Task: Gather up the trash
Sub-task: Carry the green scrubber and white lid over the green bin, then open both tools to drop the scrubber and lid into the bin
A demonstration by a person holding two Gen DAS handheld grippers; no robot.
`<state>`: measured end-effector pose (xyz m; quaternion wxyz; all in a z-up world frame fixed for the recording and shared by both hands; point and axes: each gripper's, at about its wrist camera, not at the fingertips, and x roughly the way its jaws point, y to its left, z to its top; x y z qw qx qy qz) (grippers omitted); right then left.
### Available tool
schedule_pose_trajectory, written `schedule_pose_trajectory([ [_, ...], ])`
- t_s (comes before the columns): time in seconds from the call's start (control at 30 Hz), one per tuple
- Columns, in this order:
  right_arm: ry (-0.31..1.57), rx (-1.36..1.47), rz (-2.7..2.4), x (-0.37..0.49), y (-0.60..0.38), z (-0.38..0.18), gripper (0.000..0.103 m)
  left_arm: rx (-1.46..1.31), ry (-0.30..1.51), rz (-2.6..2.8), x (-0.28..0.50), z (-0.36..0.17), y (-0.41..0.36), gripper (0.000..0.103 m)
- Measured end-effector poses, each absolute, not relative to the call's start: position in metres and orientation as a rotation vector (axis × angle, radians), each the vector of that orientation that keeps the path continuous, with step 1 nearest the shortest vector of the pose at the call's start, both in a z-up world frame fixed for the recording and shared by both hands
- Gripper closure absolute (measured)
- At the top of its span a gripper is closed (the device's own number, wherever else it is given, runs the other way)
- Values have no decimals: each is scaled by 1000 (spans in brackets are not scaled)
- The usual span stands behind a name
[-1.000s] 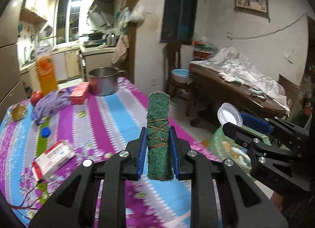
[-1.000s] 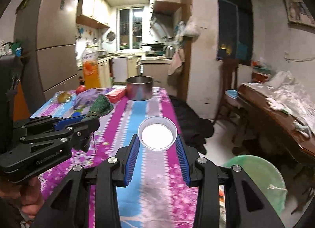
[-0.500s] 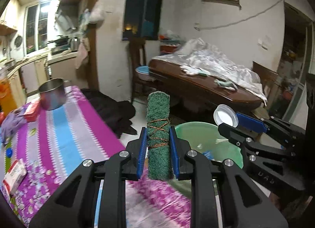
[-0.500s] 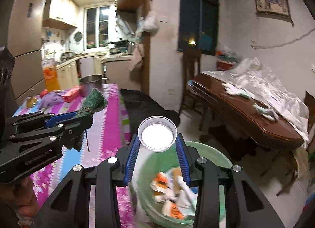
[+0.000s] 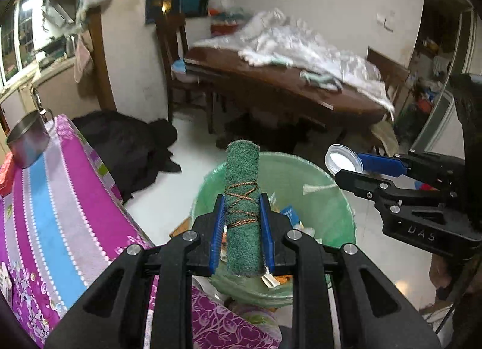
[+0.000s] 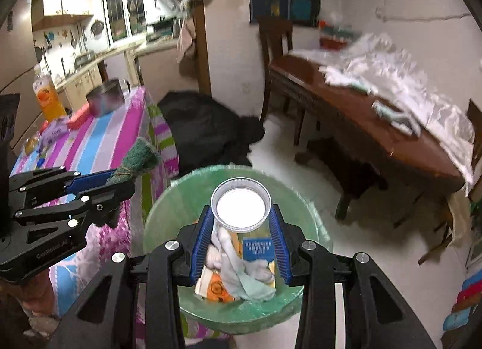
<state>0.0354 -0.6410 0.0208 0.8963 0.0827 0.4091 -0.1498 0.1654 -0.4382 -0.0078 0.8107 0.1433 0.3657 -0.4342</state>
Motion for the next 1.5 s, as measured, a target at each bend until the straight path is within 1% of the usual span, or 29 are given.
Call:
schedule_pose_trajectory([
  [0.2,937,224,-275,59,-650,-4,63,373,884,-927,173,-28,-463,82],
  [0.43,991,241,-253,67,-653,-29,63,419,929,-899,177,-49,-476,82],
  [0.63,999,246,-257,68,-655,-35,63,437,935,-882,180,-58,-483,82],
  [1.4,992,258,-260,67,-663,-41,63,453,920,-871,174,-57,-491,82],
  [1.47,989,258,-262,67,-664,-41,63,452,923,-869,175,-58,-492,82],
  [1.5,987,256,-265,67,-664,-42,63,452,924,-868,176,-59,-492,78],
])
